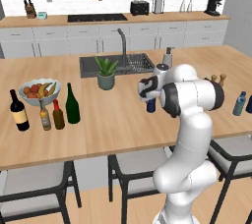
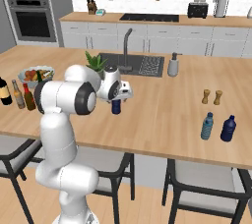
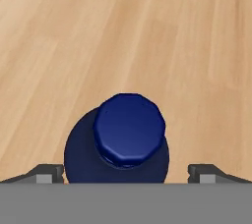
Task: Move the plastic bottles in the middle to the plastics group, and the glass bottles in the middle to the glass group.
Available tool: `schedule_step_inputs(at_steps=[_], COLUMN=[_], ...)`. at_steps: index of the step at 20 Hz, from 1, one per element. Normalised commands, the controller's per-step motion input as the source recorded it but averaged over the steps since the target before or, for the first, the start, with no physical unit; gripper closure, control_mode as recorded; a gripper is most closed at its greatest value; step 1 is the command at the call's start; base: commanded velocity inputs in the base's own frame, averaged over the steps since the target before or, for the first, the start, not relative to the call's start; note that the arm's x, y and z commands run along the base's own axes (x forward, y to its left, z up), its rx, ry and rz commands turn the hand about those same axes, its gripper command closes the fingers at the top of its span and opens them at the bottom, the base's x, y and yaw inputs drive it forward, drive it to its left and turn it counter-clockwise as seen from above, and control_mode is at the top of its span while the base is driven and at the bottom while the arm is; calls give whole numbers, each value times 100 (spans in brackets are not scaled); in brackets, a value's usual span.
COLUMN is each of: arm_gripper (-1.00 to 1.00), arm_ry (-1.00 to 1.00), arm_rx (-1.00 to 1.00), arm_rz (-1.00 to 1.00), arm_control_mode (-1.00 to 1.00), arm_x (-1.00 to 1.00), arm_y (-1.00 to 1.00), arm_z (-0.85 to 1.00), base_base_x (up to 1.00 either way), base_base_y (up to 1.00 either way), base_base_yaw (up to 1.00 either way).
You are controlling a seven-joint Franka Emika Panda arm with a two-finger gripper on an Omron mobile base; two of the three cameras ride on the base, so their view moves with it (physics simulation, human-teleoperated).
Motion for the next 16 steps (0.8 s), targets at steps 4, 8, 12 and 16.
schedule_step_inputs(at_steps=[4,8,12,16], arm_gripper=[100,100,100,100], arm_ry=[0,0,-7,-2], arm_rx=[0,0,0,0], arm_rz=[1,0,0,-12], arm_control_mode=[-100,-100,-100,-100], arm_x=[0,0,-36,-77], arm_y=[0,0,0,-28], arm_z=[0,0,13,36], base_base_x=[0,0,0,0], base_base_y=[0,0,0,0], base_base_yaw=[0,0,0,0])
